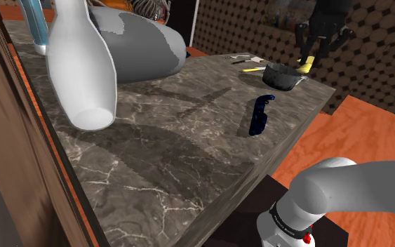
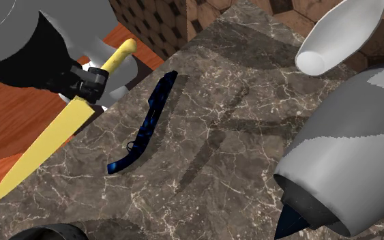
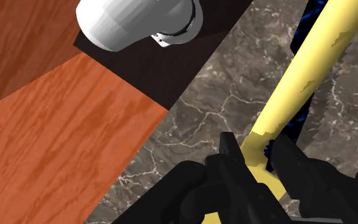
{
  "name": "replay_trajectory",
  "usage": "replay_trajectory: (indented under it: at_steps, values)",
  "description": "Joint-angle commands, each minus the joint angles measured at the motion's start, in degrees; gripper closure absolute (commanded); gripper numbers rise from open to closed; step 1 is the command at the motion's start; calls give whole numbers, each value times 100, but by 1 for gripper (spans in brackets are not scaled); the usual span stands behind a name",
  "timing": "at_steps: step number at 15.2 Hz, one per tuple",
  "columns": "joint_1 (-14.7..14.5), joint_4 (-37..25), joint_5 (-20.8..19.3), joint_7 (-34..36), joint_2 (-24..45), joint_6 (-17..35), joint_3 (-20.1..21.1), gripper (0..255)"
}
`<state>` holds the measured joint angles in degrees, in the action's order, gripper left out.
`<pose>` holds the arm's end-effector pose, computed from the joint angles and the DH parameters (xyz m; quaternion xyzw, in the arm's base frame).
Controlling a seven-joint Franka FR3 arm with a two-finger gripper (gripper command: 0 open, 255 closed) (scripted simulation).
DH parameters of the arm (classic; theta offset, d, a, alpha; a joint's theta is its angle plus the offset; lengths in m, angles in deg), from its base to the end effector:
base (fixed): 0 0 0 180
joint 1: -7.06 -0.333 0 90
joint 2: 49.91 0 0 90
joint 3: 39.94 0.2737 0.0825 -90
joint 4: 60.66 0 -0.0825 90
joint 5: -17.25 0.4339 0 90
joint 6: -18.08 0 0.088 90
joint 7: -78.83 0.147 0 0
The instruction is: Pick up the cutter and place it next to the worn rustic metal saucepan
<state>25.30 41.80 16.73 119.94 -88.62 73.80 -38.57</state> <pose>0.2998 -0.0884 0.7062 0.8699 -0.4882 -0.0662 0.0257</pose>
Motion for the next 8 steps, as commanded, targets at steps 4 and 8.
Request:
replay_trajectory:
  at_steps: [4,8]
  values:
    - [17,-14,-546,-759,84,102,-623,255]
    - [36,-184,-952,-1378,282,200,-1140,255]
